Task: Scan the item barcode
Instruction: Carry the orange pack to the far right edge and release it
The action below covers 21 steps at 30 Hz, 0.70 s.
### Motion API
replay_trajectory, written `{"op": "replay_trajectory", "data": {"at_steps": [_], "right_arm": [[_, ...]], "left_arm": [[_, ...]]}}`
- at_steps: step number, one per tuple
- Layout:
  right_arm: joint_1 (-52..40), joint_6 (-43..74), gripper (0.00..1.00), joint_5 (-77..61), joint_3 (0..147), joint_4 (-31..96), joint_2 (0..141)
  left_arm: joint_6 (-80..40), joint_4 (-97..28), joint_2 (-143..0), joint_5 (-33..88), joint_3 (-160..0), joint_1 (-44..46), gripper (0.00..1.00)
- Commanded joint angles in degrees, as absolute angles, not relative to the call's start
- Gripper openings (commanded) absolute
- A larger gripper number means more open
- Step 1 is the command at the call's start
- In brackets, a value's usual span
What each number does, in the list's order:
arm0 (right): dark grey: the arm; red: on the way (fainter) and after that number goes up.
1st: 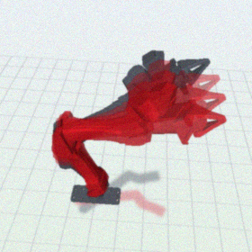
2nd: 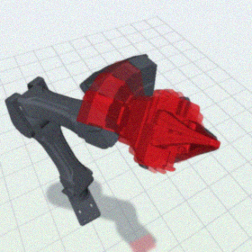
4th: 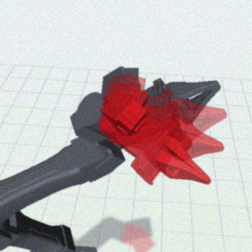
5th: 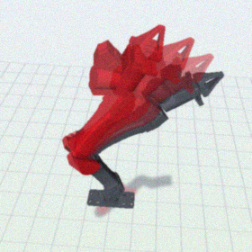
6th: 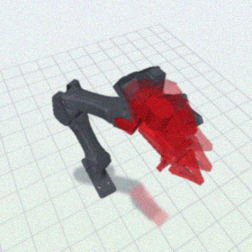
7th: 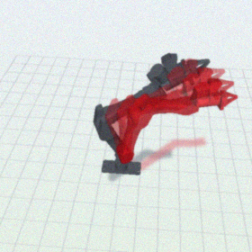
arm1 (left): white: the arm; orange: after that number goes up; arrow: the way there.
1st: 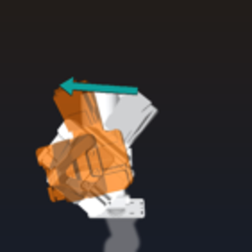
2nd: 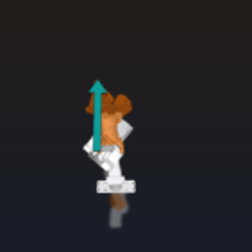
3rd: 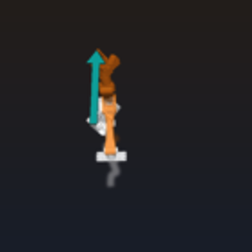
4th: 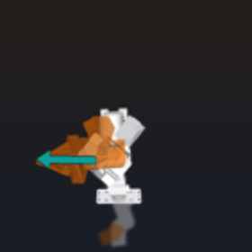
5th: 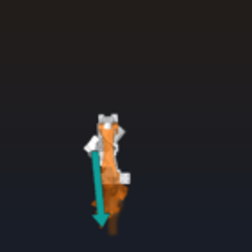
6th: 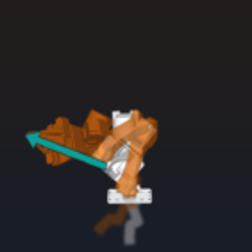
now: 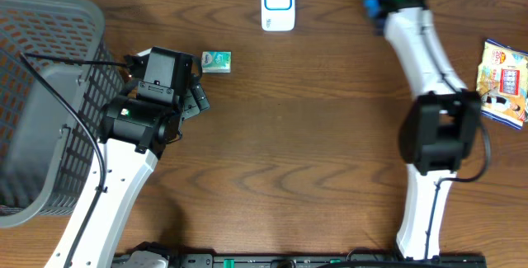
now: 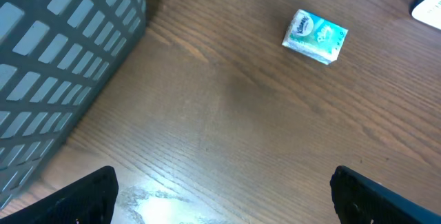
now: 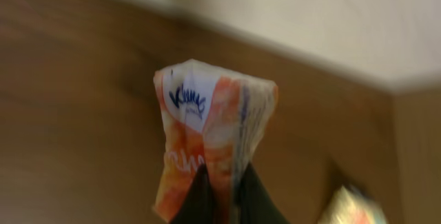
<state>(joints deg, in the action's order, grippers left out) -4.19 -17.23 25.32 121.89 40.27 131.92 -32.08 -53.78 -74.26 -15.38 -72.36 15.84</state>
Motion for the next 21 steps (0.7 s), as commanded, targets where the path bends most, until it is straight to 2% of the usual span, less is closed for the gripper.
{"op": "replay_trajectory", "data": {"at_steps": [1,12,13,15,18,21], "right_arm": [[1.0,-14.8,0.01,29.7,122.0,45.8,130.9],[19.4,-12.1,0.01,33.0,121.9,55.3,130.9],[20.7,-11.2,0.04,33.0,121.9,55.3,130.9],[23.1,-10.2,0.20,32.9,121.9,55.0,130.9],[26.0,-10.3,0.17,31.3,121.9,54.1,130.9],[27.8,-10.3,0.04,28.8,121.9,53.1,130.9]], "left_arm": [[-31.5,-54.0,-74.6,-16.4,-72.6,15.7,0.98],[-31.5,-54.0,-74.6,-16.4,-72.6,15.7,0.98],[-31.5,-54.0,-74.6,-16.4,-72.6,15.7,0.98],[-31.5,-54.0,-74.6,-16.4,-72.6,15.7,0.98],[-31.5,-54.0,-74.6,-16.4,-72.6,15.7,0.98],[-31.5,-54.0,-74.6,-16.4,-72.6,15.7,0.98]]}}
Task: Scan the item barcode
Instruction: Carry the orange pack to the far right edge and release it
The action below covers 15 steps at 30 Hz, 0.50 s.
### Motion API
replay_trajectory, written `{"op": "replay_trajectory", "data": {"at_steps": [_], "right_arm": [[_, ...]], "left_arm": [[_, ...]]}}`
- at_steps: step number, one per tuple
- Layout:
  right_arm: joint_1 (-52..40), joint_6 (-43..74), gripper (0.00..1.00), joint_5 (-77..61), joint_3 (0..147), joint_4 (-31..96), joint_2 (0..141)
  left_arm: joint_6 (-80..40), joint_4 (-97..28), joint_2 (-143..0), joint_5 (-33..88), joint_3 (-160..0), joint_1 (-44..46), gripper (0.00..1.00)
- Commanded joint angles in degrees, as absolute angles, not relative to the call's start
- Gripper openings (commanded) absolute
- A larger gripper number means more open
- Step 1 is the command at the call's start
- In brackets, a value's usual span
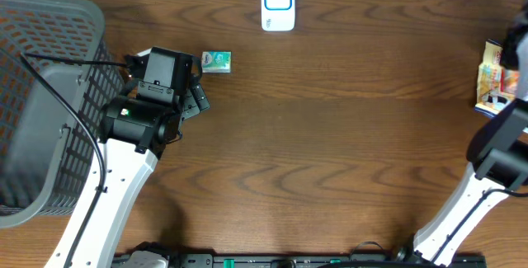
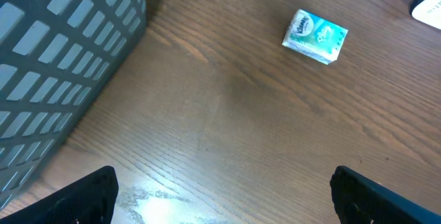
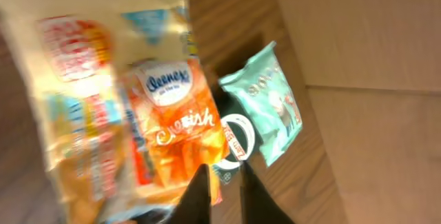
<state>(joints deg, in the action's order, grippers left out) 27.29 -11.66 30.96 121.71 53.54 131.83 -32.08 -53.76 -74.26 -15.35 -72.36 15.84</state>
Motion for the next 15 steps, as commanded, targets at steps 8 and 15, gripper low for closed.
{"op": "replay_trajectory", "data": {"at_steps": [8,15], "right_arm": [[30.7,-7.5,0.21,11.6,121.9,50.0,131.0],[29.6,-7.5,0.24,-18.3,121.8,49.2,131.4]], "left_arm": [[-31.5,-54.0,-74.6,-16.4,-72.6,15.7,0.98],[-31.5,-54.0,-74.6,-16.4,-72.6,15.7,0.98]]}}
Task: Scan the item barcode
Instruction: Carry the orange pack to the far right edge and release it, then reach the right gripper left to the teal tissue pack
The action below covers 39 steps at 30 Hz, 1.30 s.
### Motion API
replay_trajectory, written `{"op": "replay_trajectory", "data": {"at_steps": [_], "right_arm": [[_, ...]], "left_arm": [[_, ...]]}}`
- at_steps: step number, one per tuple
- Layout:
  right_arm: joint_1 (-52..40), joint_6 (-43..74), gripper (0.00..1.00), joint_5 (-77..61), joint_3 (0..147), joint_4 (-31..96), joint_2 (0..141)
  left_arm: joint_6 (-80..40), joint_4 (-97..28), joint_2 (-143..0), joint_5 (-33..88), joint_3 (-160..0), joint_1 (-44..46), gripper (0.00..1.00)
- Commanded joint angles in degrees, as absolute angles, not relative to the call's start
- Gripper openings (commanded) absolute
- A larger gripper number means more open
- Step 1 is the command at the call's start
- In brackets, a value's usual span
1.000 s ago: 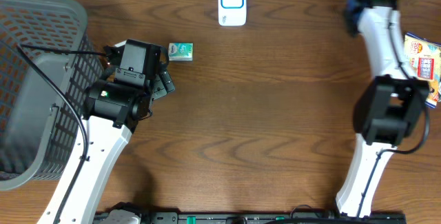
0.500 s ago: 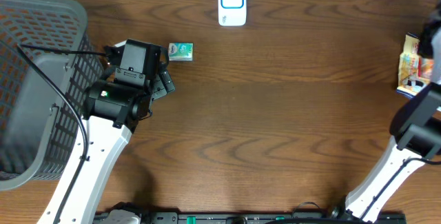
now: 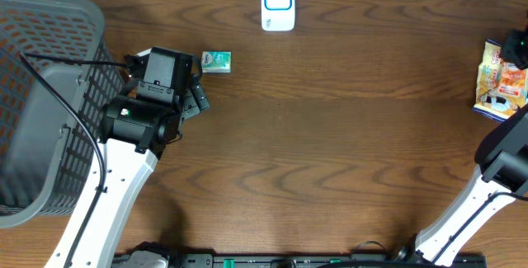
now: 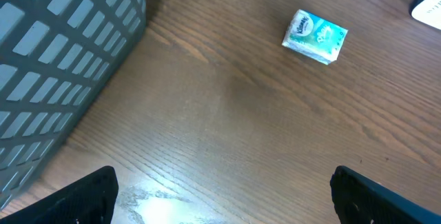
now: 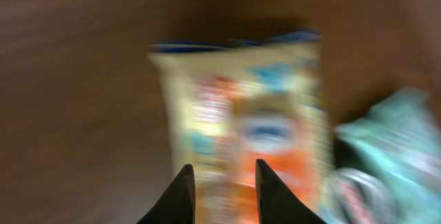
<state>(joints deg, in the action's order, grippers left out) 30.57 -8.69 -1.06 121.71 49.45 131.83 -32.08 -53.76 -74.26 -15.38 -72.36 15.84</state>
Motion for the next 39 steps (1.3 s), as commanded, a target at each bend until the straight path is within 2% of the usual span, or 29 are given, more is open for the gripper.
{"op": "replay_trajectory", "data": {"at_steps": [1,4,6,11,13,16,21,24,27,30,33,39], "right_arm": [[29.1,-7.5,0.25,-21.3,121.8,49.1,131.4],[26.8,-7.5,0.32,-29.2,121.8,49.3,131.4],[24.7,-7.2,0.47,-33.6,121.8,50.3,131.4],[18.0,-7.1,0.64,-43.7,121.8,51.9,131.4],[14.7,-7.1,0.74,-46.2,121.8,51.5,131.4],[9.0,-7.1,0.79,-46.8,121.8,49.3,131.4],[-1.1,-6.2,0.77,-44.9,121.8,43.1,131.4],[-7.8,-1.0,0.76,-35.7,121.8,39.1,131.4],[-14.6,3.4,0.71,-26.0,121.8,35.6,131.4],[-20.3,6.5,0.72,-20.2,121.8,32.4,131.4],[-25.2,11.2,0.76,-12.6,121.8,30.2,131.5],[-30.5,21.6,0.72,-7.4,121.8,27.6,134.3]], "left_arm": [[-31.5,-54.0,-74.6,-16.4,-72.6,15.7,0.98],[-31.5,-54.0,-74.6,-16.4,-72.6,15.7,0.98],[-31.5,-54.0,-74.6,-16.4,-72.6,15.7,0.98],[-31.5,-54.0,-74.6,-16.4,-72.6,15.7,0.98],[-31.5,-54.0,-74.6,-16.4,-72.6,15.7,0.98],[-31.5,-54.0,-74.6,-16.4,-72.6,15.7,0.98],[-31.5,-54.0,-74.6,-16.4,-72.6,15.7,0.98],[-31.5,-54.0,-74.6,-16.4,-72.6,15.7,0.98],[-31.5,-54.0,-74.6,-16.4,-72.6,15.7,0.98],[-31.5,-54.0,-74.6,-16.4,-72.6,15.7,0.98],[-31.5,-54.0,-74.6,-16.4,-72.6,15.7,0.98],[-31.5,-54.0,-74.6,-16.4,-72.6,15.7,0.98]]}}
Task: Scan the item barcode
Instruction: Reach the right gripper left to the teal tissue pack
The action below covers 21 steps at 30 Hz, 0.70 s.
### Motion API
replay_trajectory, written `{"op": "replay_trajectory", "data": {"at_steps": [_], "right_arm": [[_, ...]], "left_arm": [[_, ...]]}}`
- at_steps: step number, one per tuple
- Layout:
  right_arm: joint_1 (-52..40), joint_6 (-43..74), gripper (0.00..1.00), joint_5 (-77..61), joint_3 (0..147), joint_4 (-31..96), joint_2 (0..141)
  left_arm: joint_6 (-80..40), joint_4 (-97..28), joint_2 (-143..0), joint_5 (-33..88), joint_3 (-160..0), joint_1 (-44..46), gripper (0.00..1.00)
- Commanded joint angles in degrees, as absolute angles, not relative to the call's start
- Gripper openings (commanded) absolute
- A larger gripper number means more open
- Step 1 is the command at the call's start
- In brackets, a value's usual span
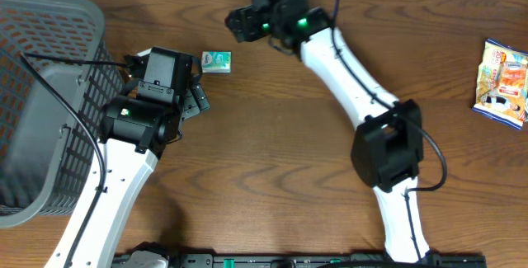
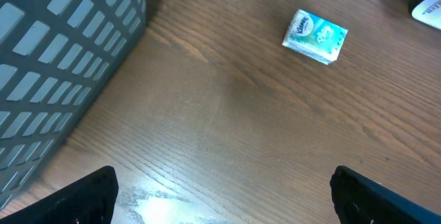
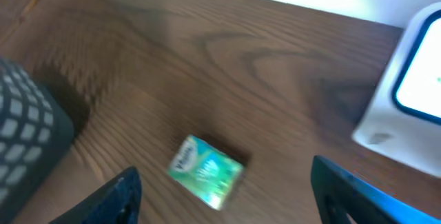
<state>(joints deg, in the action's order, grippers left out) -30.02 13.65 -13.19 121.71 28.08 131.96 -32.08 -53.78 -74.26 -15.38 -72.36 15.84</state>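
Observation:
A small green tissue pack point(image 1: 217, 61) lies flat on the wooden table at the back left. It also shows in the left wrist view point(image 2: 315, 36) and in the right wrist view point(image 3: 207, 171). My right gripper point(image 1: 239, 22) hangs open just behind and above it, jaws spread wide point(image 3: 231, 203) with nothing between them. The white and blue scanner point(image 3: 413, 107) stands close to its right; in the overhead view the right arm hides it. My left gripper point(image 1: 196, 95) stands open in front of the pack, empty point(image 2: 224, 203).
A grey mesh basket point(image 1: 41, 95) fills the left side, its wall near my left gripper point(image 2: 62, 58). At the far right edge lies a pile of snack packets point(image 1: 503, 74), with an orange pack on it.
My right gripper was over the snack pile at the far right, slightly open. Now it is at the back centre-left above the green pack, opened wide. The left arm has not moved.
First my right gripper was shut on an orange tissue pack at the back of the table. Then it held the pack over the snack pile at the far right. Then its jaws were parted with the pack on the pile. Now it hangs over the green pack.

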Motion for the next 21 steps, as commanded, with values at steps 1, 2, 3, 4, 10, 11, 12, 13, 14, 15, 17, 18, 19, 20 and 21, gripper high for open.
{"op": "replay_trajectory", "data": {"at_steps": [1,2,3,4,10,11,12,13,14,15,17,18,19,20,21], "right_arm": [[-30.9,23.1,0.71,-7.3,121.8,27.4,135.1],[-31.2,24.8,0.70,-6.9,121.8,27.4,136.0],[-31.4,26.0,0.69,-6.5,121.8,27.4,136.8],[-31.4,27.1,0.67,-6.5,121.8,27.4,137.6],[-32.6,36.6,0.64,-8.8,121.8,25.6,142.2],[-32.8,36.8,0.63,-10.2,121.8,24.8,143.0],[-33.0,36.8,0.62,-11.3,121.8,24.3,143.6],[-33.3,36.9,0.60,-12.3,121.8,24.1,144.2],[-33.5,37.1,0.59,-12.6,121.8,24.2,144.5],[-33.8,38.2,0.58,-12.6,121.8,24.8,144.7],[-34.5,39.3,0.58,-12.4,121.8,24.9,145.1],[-35.0,40.0,0.58,-12.4,121.8,24.9,145.4],[-35.4,40.6,0.58,-12.4,121.8,25.0,145.5],[-35.7,41.2,0.58,-12.3,121.8,25.1,145.6],[-36.1,41.3,0.59,-12.4,121.8,25.1,145.6]], "left_arm": [[-31.5,-54.0,-74.6,-16.4,-72.6,15.7,0.98],[-31.5,-54.0,-74.6,-16.4,-72.6,15.7,0.98],[-31.5,-54.0,-74.6,-16.4,-72.6,15.7,0.98],[-31.5,-54.0,-74.6,-16.4,-72.6,15.7,0.98],[-31.5,-54.0,-74.6,-16.4,-72.6,15.7,0.98],[-31.5,-54.0,-74.6,-16.4,-72.6,15.7,0.98],[-31.5,-54.0,-74.6,-16.4,-72.6,15.7,0.98],[-31.5,-54.0,-74.6,-16.4,-72.6,15.7,0.98],[-31.5,-54.0,-74.6,-16.4,-72.6,15.7,0.98],[-31.5,-54.0,-74.6,-16.4,-72.6,15.7,0.98],[-31.5,-54.0,-74.6,-16.4,-72.6,15.7,0.98],[-31.5,-54.0,-74.6,-16.4,-72.6,15.7,0.98],[-31.5,-54.0,-74.6,-16.4,-72.6,15.7,0.98],[-31.5,-54.0,-74.6,-16.4,-72.6,15.7,0.98],[-31.5,-54.0,-74.6,-16.4,-72.6,15.7,0.98]]}}
